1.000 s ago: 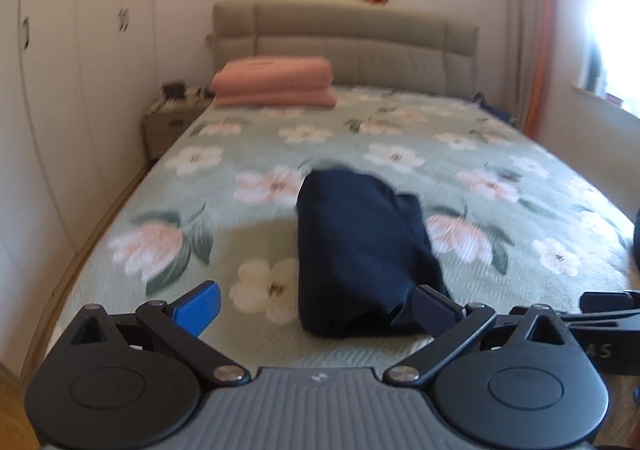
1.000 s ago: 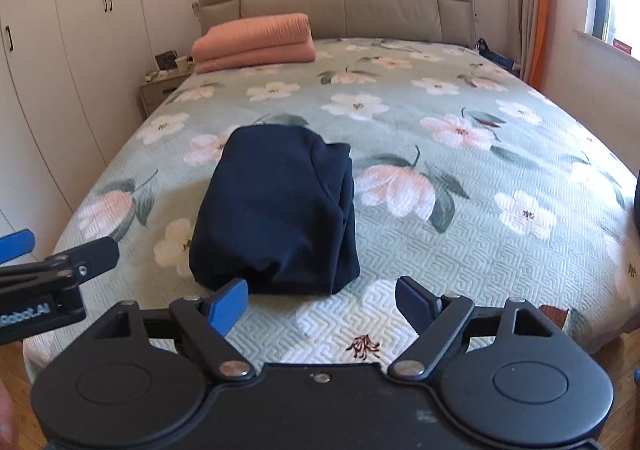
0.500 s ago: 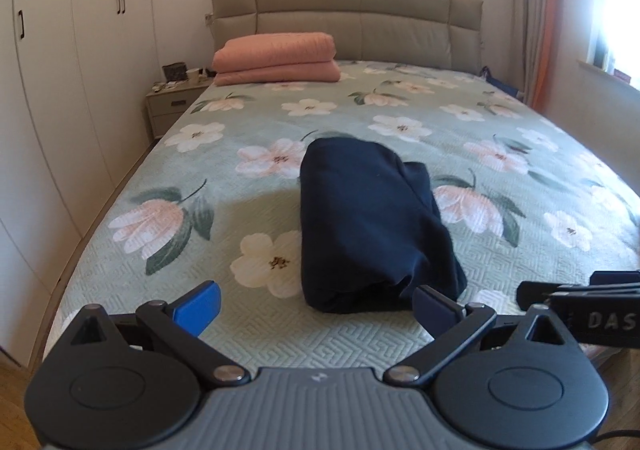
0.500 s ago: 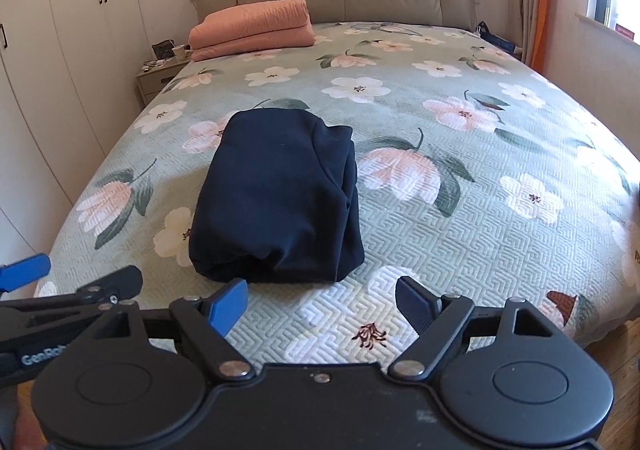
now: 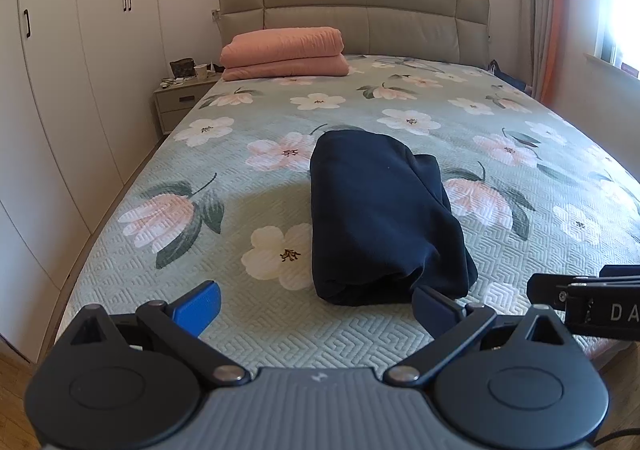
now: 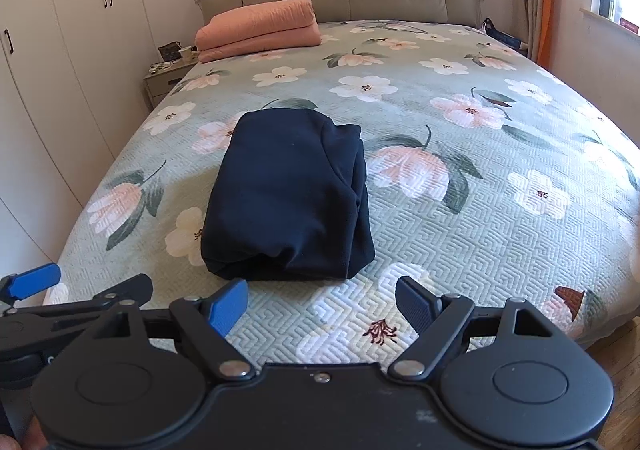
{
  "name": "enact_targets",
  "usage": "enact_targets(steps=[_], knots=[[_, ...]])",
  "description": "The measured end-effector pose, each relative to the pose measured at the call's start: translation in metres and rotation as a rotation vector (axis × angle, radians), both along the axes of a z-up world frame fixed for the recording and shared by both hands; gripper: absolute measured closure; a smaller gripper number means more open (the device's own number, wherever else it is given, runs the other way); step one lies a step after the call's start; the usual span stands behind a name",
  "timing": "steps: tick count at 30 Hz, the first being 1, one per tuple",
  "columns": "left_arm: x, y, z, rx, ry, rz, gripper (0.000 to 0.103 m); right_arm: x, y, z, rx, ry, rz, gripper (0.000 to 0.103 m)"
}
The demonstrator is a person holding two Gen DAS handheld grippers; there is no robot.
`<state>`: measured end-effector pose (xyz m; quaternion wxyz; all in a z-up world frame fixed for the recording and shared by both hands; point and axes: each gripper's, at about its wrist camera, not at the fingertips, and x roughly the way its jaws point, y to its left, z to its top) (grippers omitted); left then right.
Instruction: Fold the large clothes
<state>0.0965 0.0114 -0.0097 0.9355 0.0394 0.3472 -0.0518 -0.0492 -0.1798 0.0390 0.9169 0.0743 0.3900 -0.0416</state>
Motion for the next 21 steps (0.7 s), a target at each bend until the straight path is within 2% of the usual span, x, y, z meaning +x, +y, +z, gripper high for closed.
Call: enact_targets(steps=[21], knots=[[-0.0074, 0.0014, -0.0053, 0.002, 0.036, -0.018, 0.000, -0.0059, -0.0049, -0.0079, 0.036, 0.031, -0.007, 0.007]])
